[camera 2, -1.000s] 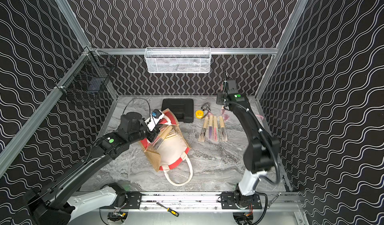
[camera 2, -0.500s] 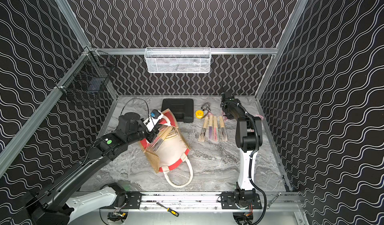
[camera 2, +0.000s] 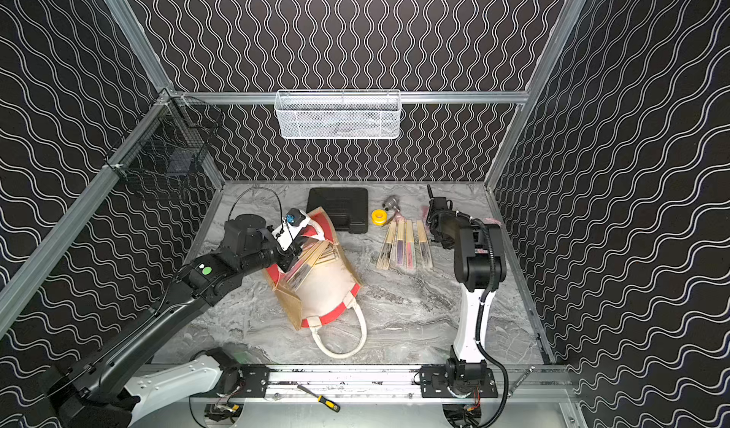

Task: Take out the folding fans from the tote bags
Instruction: Place the folding fan at the center of the board.

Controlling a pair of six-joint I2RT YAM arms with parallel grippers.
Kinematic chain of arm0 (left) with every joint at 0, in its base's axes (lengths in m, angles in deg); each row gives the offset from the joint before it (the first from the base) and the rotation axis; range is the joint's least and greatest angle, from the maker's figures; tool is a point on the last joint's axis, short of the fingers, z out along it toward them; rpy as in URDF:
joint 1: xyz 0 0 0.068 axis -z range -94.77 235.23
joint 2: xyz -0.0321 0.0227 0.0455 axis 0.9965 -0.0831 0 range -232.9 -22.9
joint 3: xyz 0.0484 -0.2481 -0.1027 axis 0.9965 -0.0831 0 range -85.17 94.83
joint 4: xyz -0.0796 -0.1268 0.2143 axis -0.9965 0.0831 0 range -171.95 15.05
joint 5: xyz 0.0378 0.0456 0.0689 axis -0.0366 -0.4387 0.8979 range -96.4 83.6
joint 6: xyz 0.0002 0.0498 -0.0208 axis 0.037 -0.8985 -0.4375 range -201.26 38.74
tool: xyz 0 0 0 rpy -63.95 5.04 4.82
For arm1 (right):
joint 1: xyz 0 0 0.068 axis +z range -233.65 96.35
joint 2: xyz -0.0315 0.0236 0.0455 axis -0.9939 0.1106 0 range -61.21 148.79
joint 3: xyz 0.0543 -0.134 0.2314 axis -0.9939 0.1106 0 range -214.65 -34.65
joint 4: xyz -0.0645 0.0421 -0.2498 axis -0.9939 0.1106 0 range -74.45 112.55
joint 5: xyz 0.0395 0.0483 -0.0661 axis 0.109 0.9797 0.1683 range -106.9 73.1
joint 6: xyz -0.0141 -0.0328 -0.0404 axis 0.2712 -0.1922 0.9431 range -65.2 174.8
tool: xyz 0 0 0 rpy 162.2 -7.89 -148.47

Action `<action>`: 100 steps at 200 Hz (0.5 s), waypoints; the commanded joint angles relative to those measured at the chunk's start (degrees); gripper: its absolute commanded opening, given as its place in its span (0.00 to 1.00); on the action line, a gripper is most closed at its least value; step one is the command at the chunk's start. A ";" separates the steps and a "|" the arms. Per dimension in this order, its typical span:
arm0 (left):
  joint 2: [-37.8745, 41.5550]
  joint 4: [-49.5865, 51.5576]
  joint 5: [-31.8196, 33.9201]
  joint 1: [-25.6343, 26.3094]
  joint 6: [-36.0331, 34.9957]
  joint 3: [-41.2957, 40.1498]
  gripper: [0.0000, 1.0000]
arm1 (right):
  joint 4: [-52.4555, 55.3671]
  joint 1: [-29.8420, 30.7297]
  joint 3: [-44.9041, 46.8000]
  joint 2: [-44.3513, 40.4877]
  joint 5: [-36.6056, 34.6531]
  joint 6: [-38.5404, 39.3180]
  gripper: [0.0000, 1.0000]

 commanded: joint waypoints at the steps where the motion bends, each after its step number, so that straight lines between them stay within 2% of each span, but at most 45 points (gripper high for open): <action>1: 0.22 -2.02 -0.67 0.04 -0.36 -0.15 0.00 | -3.90 0.04 0.44 0.48 -3.88 3.68 0.08; 100: 0.02 -1.97 -0.03 0.04 -0.67 -0.29 0.00 | -2.76 -0.64 -4.89 7.41 -6.58 2.64 0.15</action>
